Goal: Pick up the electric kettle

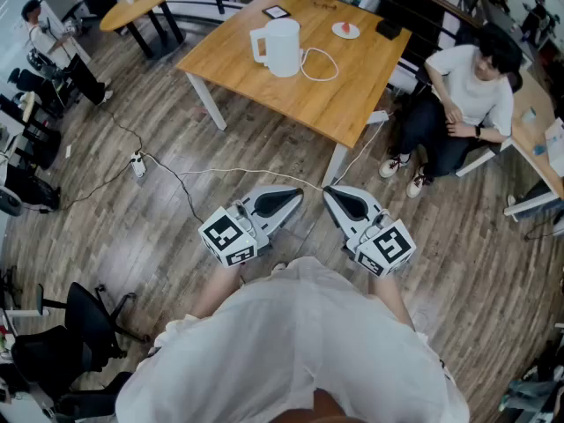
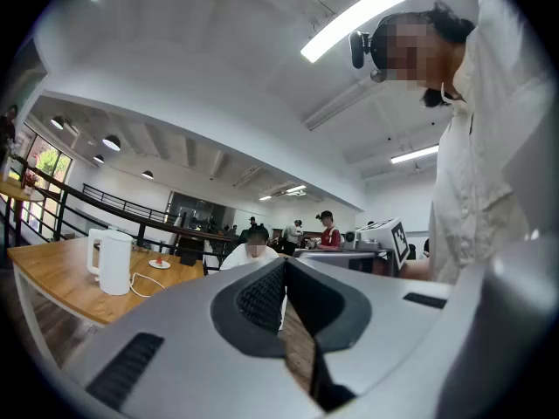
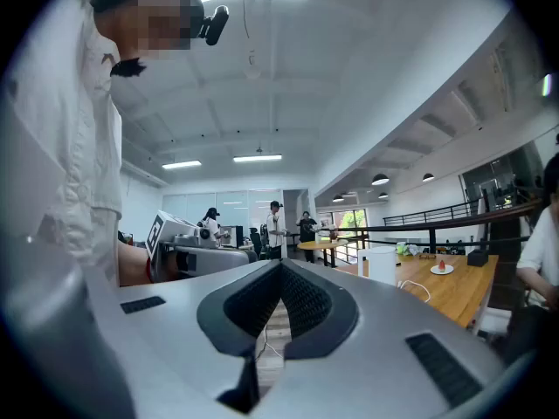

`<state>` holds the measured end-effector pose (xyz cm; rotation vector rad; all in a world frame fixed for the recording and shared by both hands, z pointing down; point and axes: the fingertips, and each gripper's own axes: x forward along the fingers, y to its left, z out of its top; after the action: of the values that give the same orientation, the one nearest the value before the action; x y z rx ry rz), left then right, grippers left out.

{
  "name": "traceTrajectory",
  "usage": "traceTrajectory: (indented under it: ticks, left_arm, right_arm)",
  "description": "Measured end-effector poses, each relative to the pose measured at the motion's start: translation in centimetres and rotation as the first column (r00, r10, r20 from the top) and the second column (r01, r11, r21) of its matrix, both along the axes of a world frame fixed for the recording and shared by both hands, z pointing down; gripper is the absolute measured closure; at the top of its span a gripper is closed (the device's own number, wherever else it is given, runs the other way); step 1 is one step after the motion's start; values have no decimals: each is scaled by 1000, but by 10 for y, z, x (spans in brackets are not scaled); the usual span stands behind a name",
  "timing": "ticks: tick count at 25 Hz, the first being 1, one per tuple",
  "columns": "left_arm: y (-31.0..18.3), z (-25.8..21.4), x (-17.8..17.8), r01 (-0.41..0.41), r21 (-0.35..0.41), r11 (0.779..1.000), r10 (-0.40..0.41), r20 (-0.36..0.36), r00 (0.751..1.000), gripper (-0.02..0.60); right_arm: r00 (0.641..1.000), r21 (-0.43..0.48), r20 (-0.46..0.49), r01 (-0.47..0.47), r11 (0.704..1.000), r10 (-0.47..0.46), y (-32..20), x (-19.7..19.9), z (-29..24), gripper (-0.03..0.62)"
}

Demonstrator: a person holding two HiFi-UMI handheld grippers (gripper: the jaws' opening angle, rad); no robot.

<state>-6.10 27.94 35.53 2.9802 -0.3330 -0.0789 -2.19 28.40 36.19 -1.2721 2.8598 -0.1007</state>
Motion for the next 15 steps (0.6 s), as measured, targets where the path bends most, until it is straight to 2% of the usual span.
traceTrajectory:
  ticks: [15]
  left_arm:
    - [-4, -3, 10, -10, 6, 1000, 10, 2, 1000, 575]
  right_arm:
    - [1000, 5, 6, -18, 1000, 18, 0, 13, -2, 582]
